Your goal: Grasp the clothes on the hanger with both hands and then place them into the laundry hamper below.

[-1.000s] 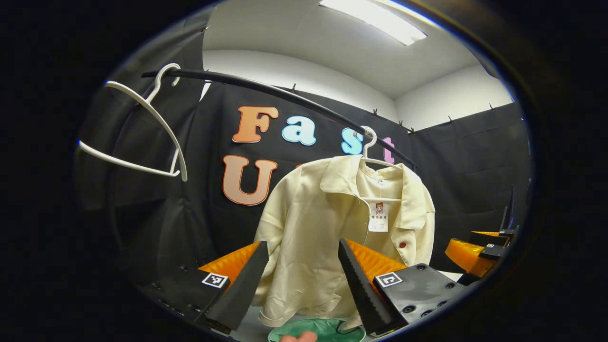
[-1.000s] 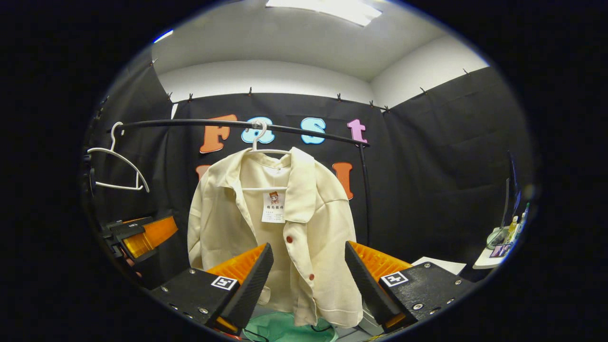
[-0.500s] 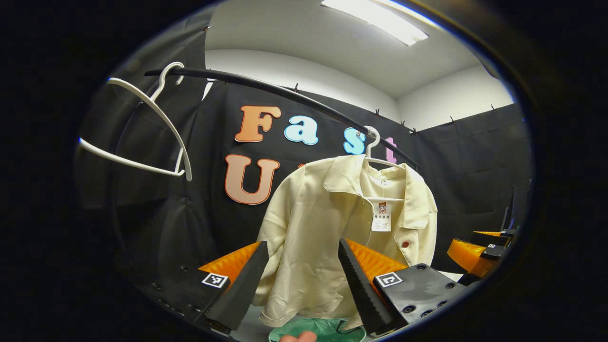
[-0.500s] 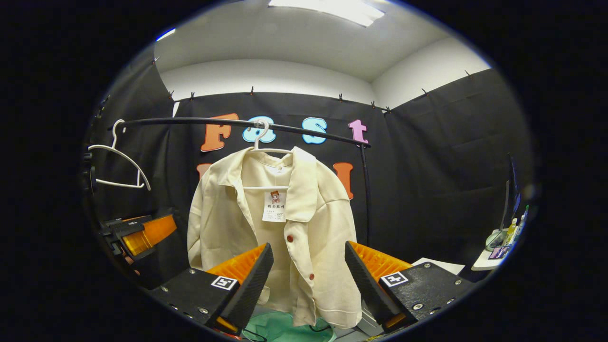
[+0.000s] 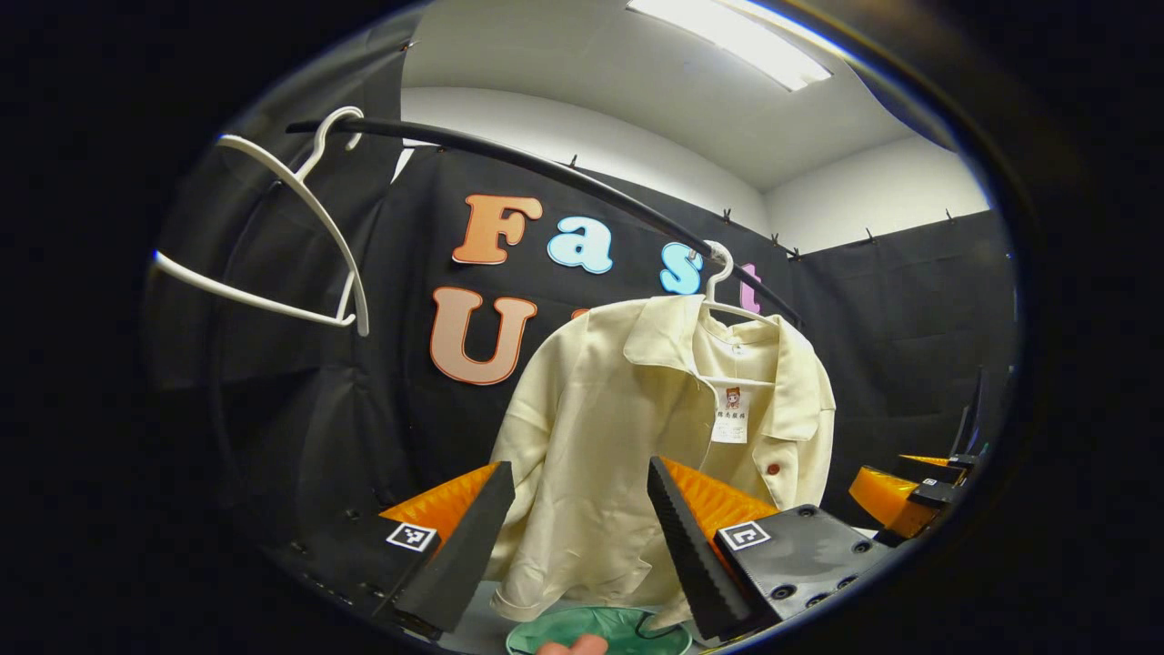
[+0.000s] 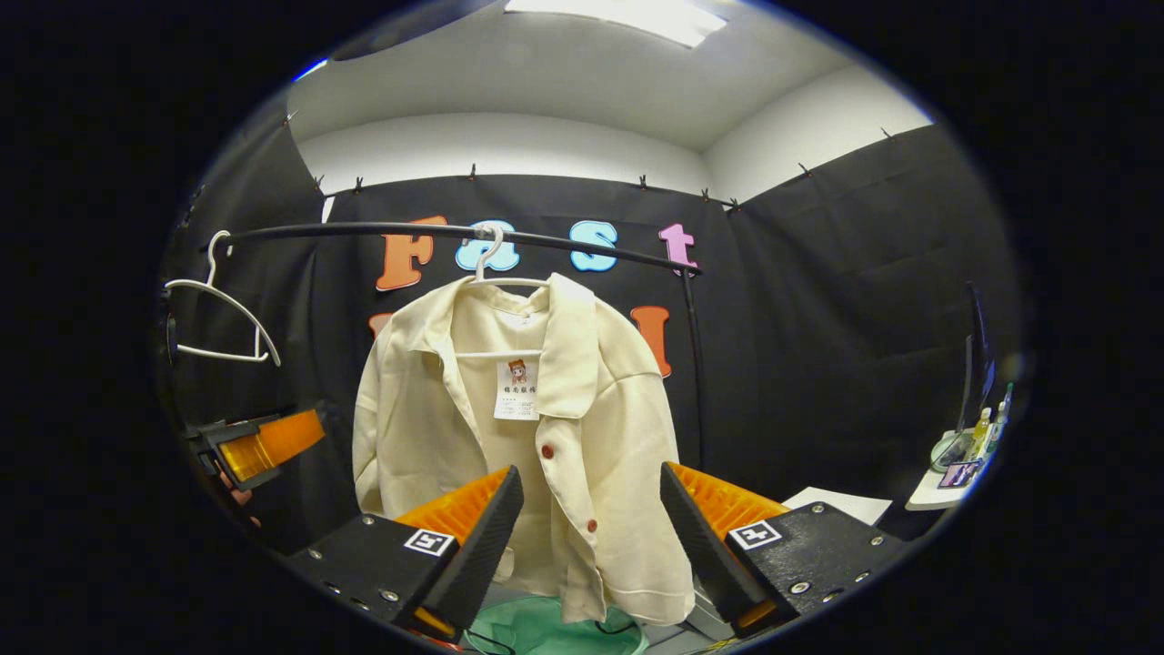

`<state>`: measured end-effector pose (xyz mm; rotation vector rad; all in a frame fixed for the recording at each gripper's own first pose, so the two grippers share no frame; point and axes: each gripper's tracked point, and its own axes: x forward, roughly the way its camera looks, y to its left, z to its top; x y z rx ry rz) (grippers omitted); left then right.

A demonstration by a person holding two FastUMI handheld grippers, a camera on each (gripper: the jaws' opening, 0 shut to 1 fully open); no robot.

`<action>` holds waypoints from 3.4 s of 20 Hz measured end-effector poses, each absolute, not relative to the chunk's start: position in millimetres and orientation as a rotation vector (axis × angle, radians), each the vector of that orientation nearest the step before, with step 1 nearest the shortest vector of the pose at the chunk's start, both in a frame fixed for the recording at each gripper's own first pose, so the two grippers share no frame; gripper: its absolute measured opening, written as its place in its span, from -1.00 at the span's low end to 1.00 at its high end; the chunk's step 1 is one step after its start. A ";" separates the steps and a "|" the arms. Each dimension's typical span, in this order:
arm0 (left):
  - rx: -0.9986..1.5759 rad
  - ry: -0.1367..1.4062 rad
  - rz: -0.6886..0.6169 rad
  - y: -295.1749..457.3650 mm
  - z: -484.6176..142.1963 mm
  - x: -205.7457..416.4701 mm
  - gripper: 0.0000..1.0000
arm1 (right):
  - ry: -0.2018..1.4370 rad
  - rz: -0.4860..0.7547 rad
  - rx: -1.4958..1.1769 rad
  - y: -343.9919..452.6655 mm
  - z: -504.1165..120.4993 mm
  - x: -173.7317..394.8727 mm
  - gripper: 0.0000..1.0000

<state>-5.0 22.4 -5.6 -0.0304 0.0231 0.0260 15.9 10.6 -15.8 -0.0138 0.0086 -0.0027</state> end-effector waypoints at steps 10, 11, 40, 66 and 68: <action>-0.013 0.049 0.052 60.1 -19.2 -9.8 0.94 | 0.086 -0.044 -0.013 30.4 -66.0 112.3 0.87; -0.025 0.054 0.046 59.7 -22.4 -7.7 0.93 | 0.093 -0.052 -0.023 33.3 -72.2 124.4 0.88; -0.092 0.002 -0.225 -105.2 -72.9 107.7 0.94 | 0.006 0.059 -0.051 -19.7 -12.5 113.1 -0.92; 0.473 -0.104 0.321 62.7 -15.8 138.2 -0.73 | -0.079 0.075 -0.087 -48.2 26.9 87.6 -0.91; 0.518 -0.146 0.365 80.9 13.8 134.5 -0.72 | -0.115 0.048 -0.103 -61.6 46.1 85.4 -0.91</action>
